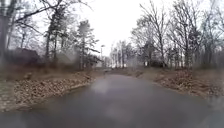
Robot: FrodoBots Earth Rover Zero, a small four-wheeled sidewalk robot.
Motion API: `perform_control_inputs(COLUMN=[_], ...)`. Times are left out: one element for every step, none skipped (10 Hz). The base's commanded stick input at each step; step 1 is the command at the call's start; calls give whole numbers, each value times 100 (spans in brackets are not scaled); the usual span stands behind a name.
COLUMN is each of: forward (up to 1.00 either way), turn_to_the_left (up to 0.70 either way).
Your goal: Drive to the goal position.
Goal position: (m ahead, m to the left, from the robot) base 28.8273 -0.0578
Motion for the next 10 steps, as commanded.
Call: perform_control_inputs(forward=[100, 100, 100, 100, 100, 100, 100, 100, 100, 100], turn_to_the_left=[0, 0, 0, 0, 0, 0, 0, 0, 0, 0])
